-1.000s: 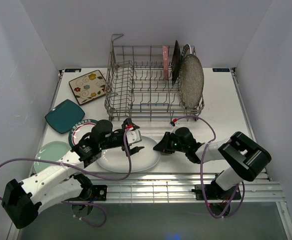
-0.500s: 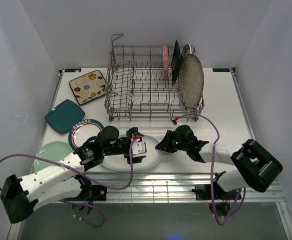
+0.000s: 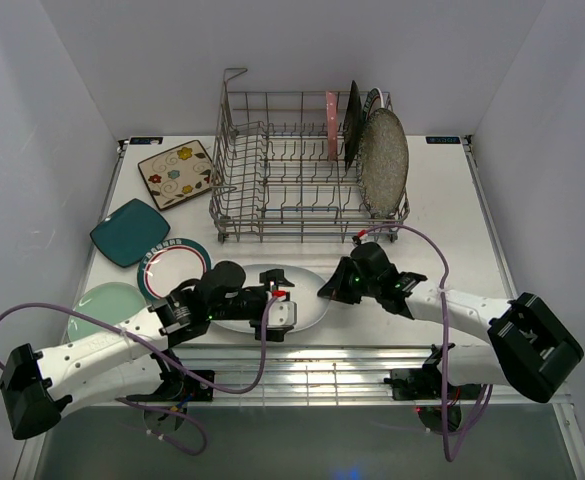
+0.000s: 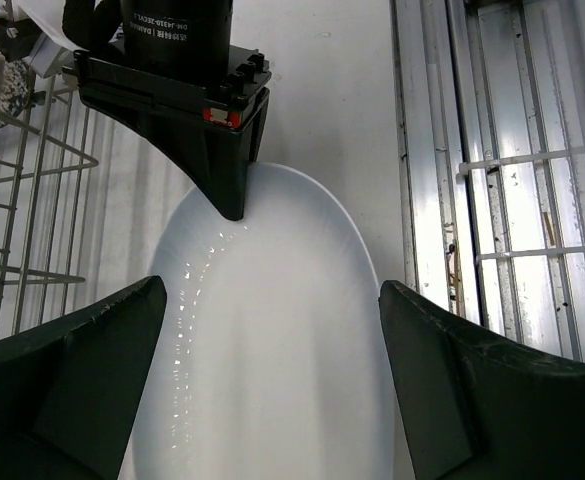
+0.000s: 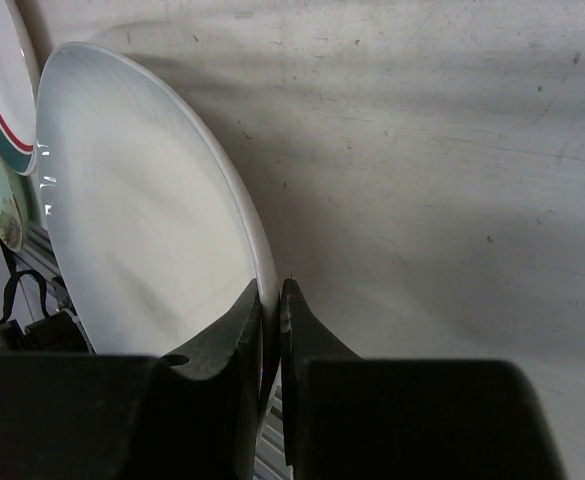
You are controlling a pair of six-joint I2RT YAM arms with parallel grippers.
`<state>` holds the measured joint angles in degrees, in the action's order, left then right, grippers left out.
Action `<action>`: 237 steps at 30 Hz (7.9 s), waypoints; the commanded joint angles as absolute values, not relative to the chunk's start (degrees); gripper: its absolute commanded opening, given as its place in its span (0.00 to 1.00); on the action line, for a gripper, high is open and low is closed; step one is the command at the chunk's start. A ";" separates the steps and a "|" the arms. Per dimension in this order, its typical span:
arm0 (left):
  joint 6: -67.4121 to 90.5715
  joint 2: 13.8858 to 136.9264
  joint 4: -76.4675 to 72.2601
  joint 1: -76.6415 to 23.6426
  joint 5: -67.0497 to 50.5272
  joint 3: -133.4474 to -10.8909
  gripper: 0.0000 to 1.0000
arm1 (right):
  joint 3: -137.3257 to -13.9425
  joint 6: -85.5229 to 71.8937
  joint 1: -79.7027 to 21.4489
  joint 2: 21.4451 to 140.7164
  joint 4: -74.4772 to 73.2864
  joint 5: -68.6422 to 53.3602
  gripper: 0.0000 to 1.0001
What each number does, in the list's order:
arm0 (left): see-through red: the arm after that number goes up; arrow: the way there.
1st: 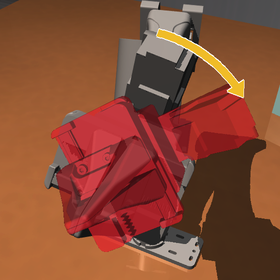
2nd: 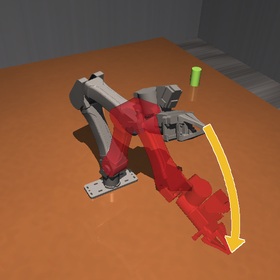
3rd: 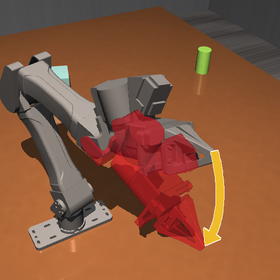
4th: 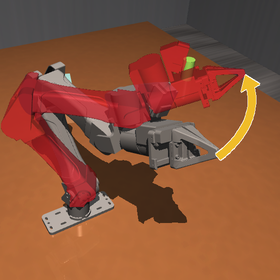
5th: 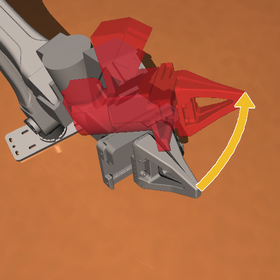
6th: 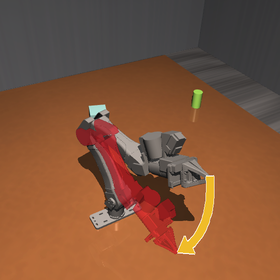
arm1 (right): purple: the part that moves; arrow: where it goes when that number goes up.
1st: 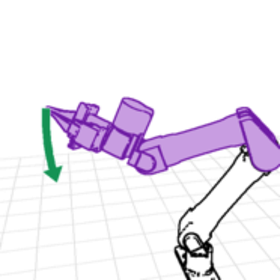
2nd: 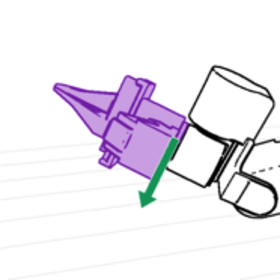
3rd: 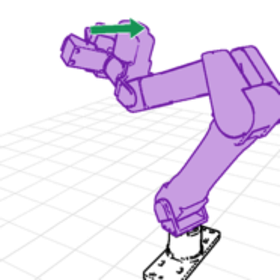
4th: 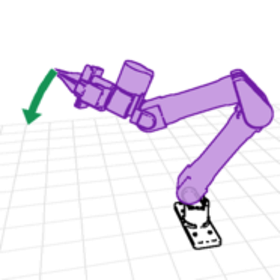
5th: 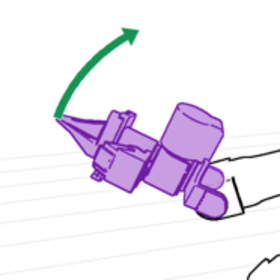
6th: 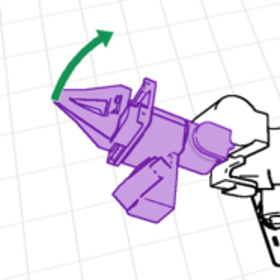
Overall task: Load the plates into the dish rack
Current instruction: Pick up the plate from the corner of the board, then insert the plate into the dish rack.
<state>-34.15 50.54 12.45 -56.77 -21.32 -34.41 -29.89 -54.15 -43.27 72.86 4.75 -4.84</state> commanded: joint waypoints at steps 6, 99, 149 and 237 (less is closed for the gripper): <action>-35.25 52.29 13.09 -60.20 -18.02 -33.66 0.98 | -31.99 -58.54 -43.24 67.16 2.29 -2.47 0.08; -30.68 57.48 13.53 -75.06 0.09 -39.28 0.00 | -40.78 -57.74 -43.15 49.83 -14.68 -5.53 0.08; -44.38 64.33 10.11 -76.03 16.96 -62.14 0.00 | -68.73 -49.31 -43.15 61.52 -14.59 -9.67 0.08; -18.28 101.51 -15.57 -49.22 -10.81 -103.00 0.28 | -104.94 -13.54 -42.37 80.33 -25.31 44.21 0.08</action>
